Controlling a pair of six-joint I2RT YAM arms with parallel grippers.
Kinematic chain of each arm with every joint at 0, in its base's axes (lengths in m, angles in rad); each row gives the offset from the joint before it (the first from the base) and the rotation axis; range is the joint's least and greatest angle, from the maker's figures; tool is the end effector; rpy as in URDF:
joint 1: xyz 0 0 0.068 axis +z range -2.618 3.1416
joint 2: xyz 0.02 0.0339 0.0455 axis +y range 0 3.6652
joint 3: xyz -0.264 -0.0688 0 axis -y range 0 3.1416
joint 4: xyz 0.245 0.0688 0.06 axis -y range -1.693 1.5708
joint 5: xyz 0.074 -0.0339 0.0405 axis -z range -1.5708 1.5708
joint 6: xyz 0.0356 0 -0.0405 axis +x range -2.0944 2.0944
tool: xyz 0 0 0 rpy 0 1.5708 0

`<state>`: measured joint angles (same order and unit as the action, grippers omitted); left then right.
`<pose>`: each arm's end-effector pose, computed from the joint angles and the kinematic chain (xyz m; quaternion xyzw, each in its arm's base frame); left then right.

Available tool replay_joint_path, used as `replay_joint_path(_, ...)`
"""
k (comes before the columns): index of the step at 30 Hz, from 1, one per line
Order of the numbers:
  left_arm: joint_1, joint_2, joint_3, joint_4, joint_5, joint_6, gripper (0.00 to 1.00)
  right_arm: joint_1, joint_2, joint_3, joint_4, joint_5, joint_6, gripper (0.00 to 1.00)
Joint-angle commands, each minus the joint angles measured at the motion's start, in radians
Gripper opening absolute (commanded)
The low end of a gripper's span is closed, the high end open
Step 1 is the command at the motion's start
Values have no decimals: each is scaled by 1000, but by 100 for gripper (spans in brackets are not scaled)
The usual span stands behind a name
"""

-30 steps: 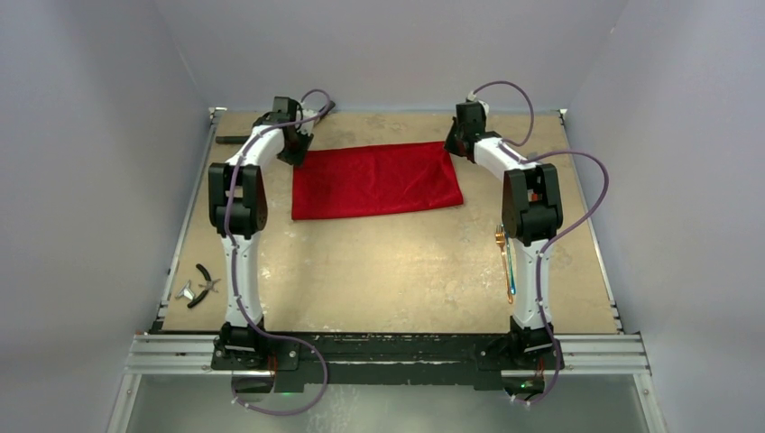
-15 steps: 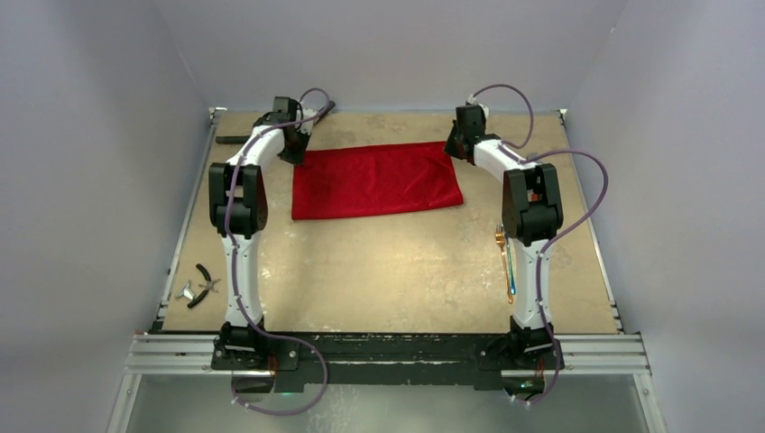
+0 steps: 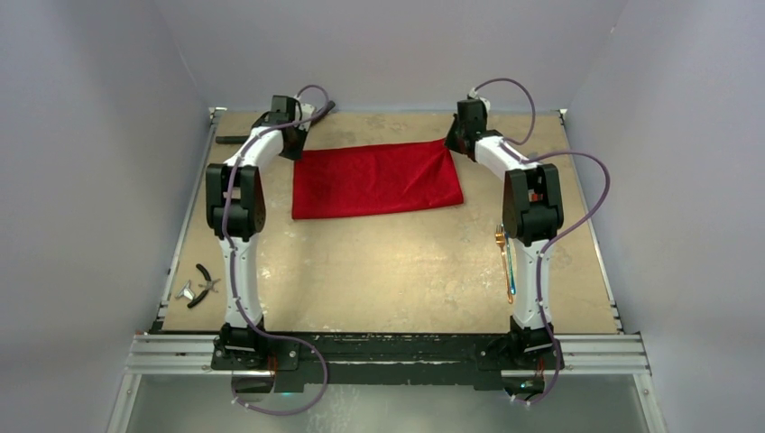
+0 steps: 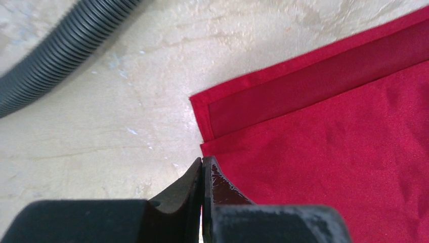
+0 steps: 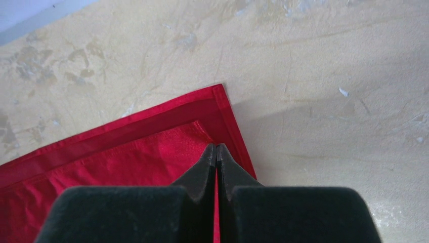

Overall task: Fold the napkin into a case and place the utensils inside
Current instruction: Smooth out the rectangle-folded napkin at the center of the board.

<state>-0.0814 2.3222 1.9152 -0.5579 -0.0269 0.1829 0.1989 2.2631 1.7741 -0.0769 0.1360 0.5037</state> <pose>0.5098 -0.0406 0.1744 0.1218 0.9466 0.0280 0.2973 0.5158 0.0990 0.1960 0.1651 0.8593 0.1094 0.4716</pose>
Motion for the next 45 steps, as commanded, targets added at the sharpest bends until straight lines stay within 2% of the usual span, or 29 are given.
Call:
replay_joint_path(1, -9, -97, -11, 75, -28, -4, 0, -13, -53, 48, 1, -2, -1, 0)
replay_joint_path(6, -8, -110, -30, 111, -25, -9, 0, -19, -39, 69, -7, -4, -1, 0)
replay_joint_path(10, -12, -84, -3, 62, -7, -16, 0, -21, -23, 82, -14, -6, 1, 0)
replay_joint_path(15, -12, -73, -8, 23, 22, -36, 18, -21, 9, 99, -59, 43, 15, 0)
replay_joint_path(20, -14, -53, -11, 13, 60, -48, 21, -22, 31, 98, -94, 90, 43, 0)
replay_joint_path(28, -17, -22, -13, 10, 59, -63, 21, -23, 25, 69, -64, 67, 44, 0)
replay_joint_path(40, -22, 52, 63, -19, 47, -89, 21, -23, -17, 5, -11, 38, 39, 0)
replay_joint_path(43, -26, 50, 57, -6, 36, -84, 16, -23, -28, -11, -1, 28, 38, 0)
replay_joint_path(45, -29, 42, 45, 10, 31, -83, 6, -23, -37, -24, 7, 17, 40, 0)
